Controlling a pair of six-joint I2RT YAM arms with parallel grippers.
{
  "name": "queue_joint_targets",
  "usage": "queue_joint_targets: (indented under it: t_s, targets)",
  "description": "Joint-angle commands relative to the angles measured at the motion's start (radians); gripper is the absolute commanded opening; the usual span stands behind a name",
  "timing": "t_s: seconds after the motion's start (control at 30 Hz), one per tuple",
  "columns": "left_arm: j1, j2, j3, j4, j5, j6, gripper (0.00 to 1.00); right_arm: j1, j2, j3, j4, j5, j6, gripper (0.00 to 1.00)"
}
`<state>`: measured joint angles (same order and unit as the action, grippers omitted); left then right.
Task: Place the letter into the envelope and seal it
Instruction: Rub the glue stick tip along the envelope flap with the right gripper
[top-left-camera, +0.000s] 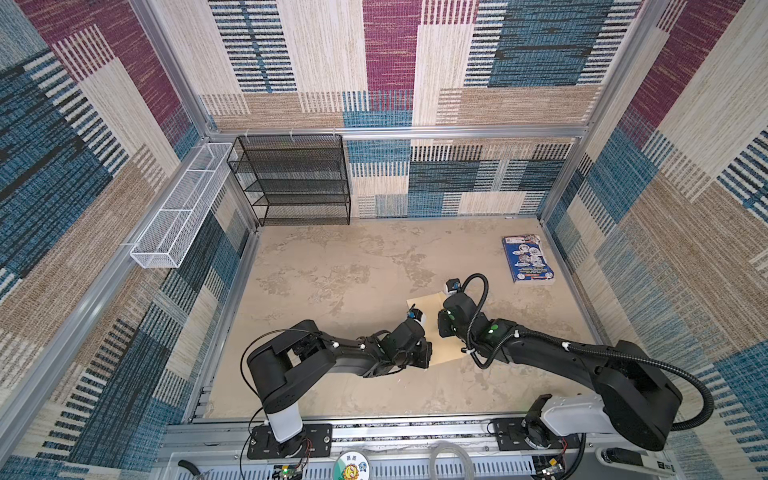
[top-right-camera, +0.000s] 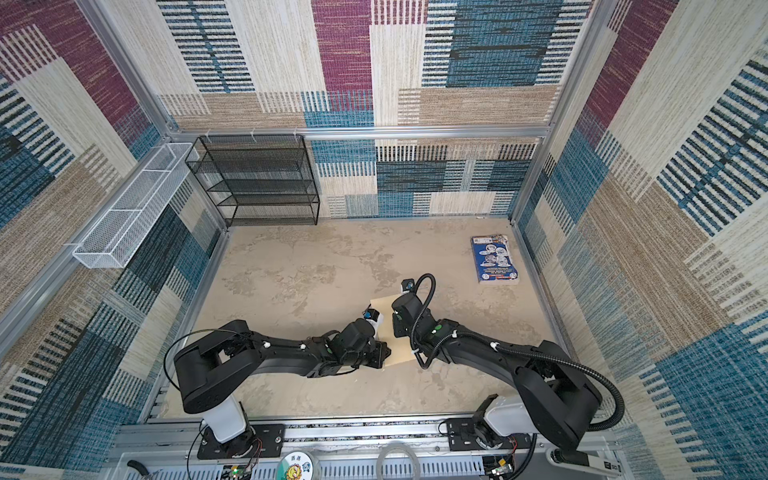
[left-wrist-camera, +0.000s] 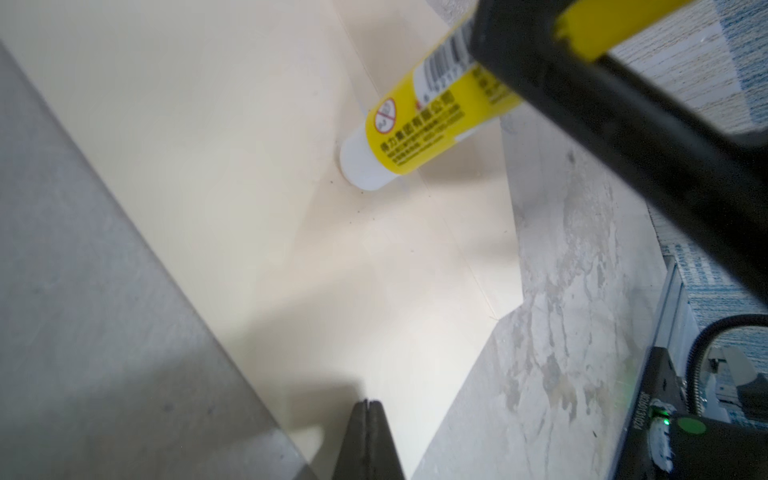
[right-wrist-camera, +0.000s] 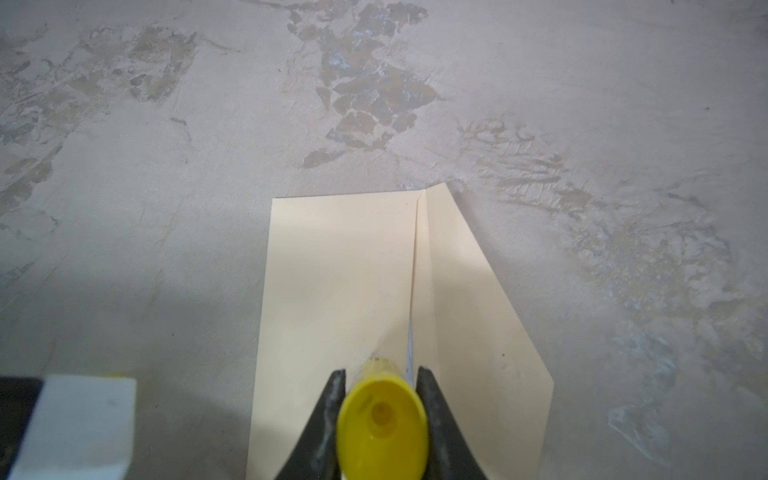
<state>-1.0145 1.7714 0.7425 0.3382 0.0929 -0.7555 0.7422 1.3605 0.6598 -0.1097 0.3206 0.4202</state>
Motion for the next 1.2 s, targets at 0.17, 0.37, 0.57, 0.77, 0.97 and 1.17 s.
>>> queue_joint_targets:
  t_s: [0.17,0.37,0.57,0.77,0.97,1.17]
  targets:
    - [0.014,0.014,0.002,-0.098,0.015,0.015,0.00,0.002,0.021,0.014,0.040,-0.012,0.005,0.00]
    - [0.031,0.021,0.020,-0.124,0.028,0.039,0.00,0.002,0.043,0.019,0.048,-0.018,0.010,0.00]
    - [0.053,0.018,0.008,-0.111,0.034,0.029,0.00,0.001,0.014,0.008,0.016,-0.035,-0.006,0.00]
    - [0.060,0.018,0.002,-0.099,0.034,0.017,0.00,0.009,-0.023,-0.004,-0.040,-0.087,-0.046,0.00]
    - [0.063,0.023,0.000,-0.090,0.037,0.010,0.00,0.018,-0.029,-0.008,-0.097,-0.042,-0.054,0.00]
    - [0.065,0.022,-0.001,-0.092,0.044,0.012,0.00,0.019,0.001,-0.002,-0.087,0.048,-0.031,0.00]
